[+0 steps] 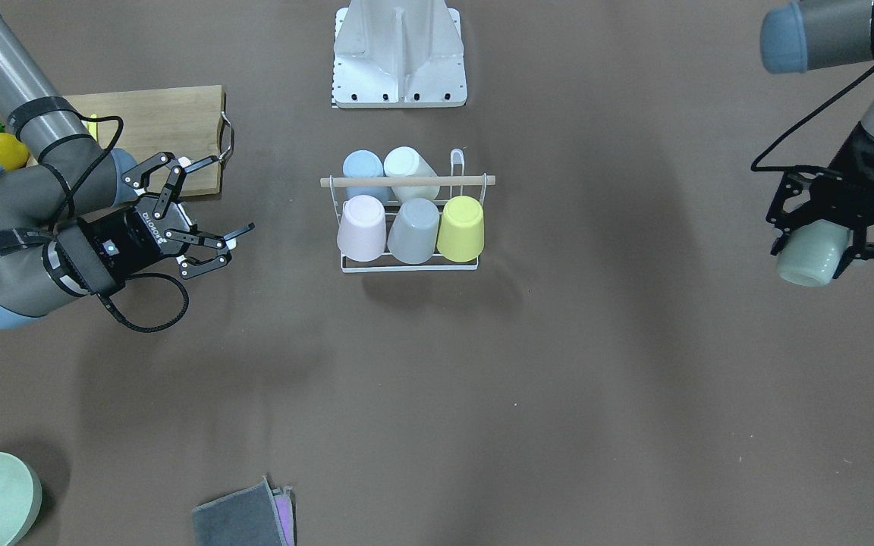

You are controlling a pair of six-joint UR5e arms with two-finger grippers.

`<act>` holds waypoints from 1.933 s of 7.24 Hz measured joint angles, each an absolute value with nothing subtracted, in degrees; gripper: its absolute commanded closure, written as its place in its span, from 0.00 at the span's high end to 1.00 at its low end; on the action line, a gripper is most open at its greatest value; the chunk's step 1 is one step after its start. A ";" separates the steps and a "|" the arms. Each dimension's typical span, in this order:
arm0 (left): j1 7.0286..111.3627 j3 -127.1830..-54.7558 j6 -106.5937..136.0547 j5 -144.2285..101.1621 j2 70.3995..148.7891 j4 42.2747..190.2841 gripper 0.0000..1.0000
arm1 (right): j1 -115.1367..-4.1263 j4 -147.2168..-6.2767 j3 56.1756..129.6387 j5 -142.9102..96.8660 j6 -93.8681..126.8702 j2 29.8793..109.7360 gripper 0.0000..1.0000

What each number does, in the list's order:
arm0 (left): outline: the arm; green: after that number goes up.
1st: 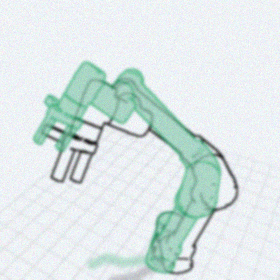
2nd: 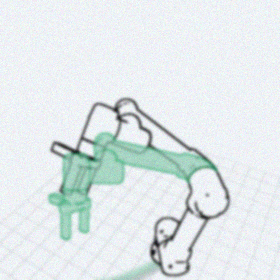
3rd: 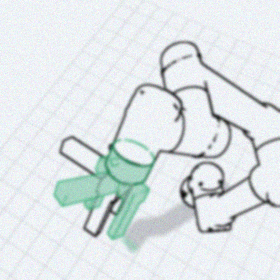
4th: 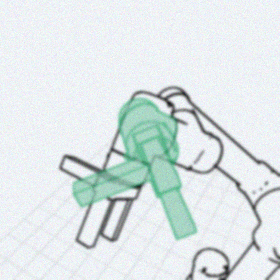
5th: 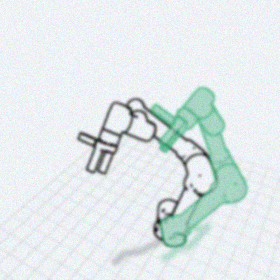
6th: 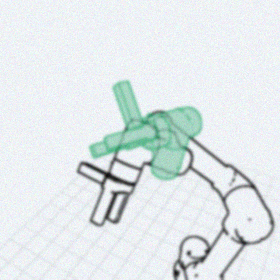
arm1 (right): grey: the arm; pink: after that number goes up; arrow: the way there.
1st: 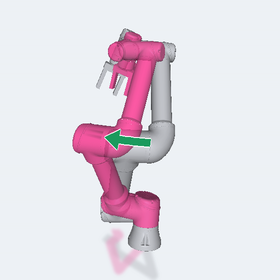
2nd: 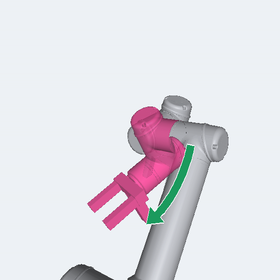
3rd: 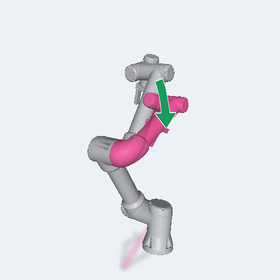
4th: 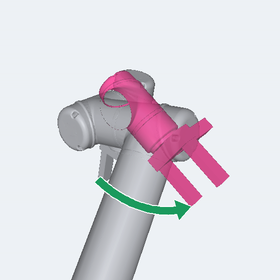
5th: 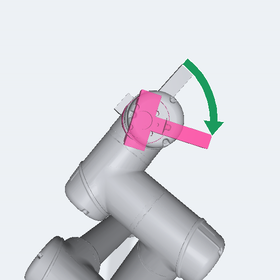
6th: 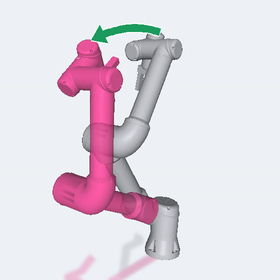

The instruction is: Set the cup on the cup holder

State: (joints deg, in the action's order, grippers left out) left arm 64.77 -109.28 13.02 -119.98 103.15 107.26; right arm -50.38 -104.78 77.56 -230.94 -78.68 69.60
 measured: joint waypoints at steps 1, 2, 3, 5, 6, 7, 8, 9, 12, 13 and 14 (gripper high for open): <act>63.19 -110.39 20.35 -120.07 102.91 115.45 0.00 | -51.33 -104.71 77.86 -230.61 -70.73 71.27 0.93; 60.94 -111.81 26.89 -118.81 102.43 122.65 0.00 | -52.68 -104.46 77.96 -230.20 -62.56 73.29 0.93; 57.58 -112.54 31.08 -114.73 101.45 130.78 0.00 | -54.90 -104.39 78.78 -228.53 -54.49 75.57 0.93; 48.92 -113.11 35.15 -102.36 100.32 145.48 0.00 | -60.64 -104.78 81.59 -218.67 -33.89 78.19 0.96; 44.08 -113.52 37.03 -95.92 100.40 150.78 0.00 | -62.73 -105.62 83.11 -212.19 -24.23 78.51 0.99; 39.12 -113.96 37.91 -89.37 100.48 154.94 0.00 | -64.15 -107.71 84.69 -205.44 -18.34 78.71 0.99; 33.60 -114.15 37.97 -82.12 101.13 157.81 0.00 | -65.10 -110.37 85.97 -198.72 -15.90 78.84 0.99; 27.73 -114.14 36.39 -73.90 102.63 159.39 0.00 | -65.60 -112.95 87.14 -192.66 -14.97 78.96 0.95; 13.72 -113.49 22.60 -52.82 102.77 171.46 0.00 | -65.63 -116.68 88.74 -179.28 -13.48 81.59 0.96; 10.11 -111.64 18.00 -48.00 102.14 176.40 0.00 | -65.55 -116.73 89.30 -174.57 -13.06 83.15 0.98; 7.56 -109.91 14.73 -44.68 102.12 179.46 0.00 | -65.54 -116.66 90.58 -167.66 -12.78 84.61 0.98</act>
State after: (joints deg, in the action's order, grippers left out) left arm 7.56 -109.91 14.73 -44.68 102.12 179.46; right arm -65.54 -116.66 90.58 -167.66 -12.78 84.61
